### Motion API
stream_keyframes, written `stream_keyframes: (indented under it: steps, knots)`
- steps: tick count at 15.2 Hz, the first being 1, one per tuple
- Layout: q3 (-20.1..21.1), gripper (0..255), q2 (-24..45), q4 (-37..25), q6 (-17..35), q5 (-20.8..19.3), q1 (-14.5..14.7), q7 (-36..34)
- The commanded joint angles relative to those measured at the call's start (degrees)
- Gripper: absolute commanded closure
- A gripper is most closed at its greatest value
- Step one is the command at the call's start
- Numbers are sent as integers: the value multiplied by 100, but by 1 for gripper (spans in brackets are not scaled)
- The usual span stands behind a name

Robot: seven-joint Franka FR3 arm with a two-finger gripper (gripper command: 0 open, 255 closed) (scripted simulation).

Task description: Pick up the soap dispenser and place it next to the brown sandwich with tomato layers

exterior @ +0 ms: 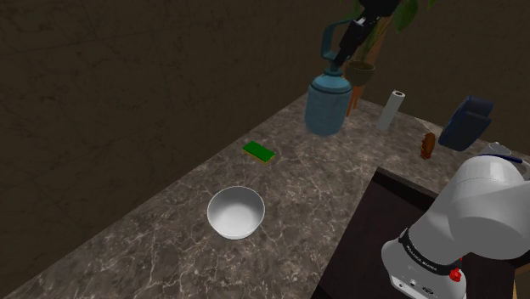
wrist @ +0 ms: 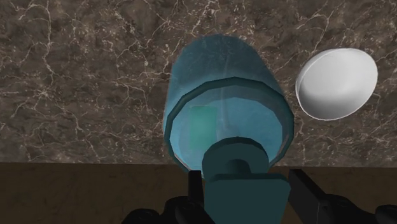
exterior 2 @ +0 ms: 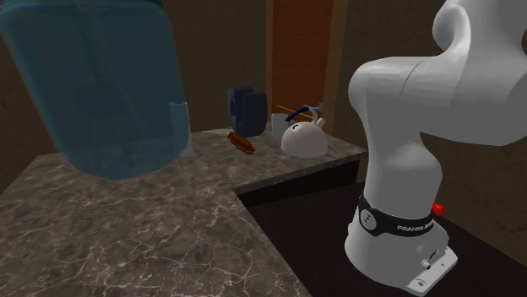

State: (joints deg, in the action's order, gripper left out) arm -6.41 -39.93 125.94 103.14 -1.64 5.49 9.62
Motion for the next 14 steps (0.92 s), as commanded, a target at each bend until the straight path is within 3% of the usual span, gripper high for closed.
stream_keyframes:
  steps: [1, 14]
  knots:
    - [7, 255, 44, -201, -152, 7, 6, -4]
    - [19, 255, 497, -1578, -1077, 49, 46, -10]
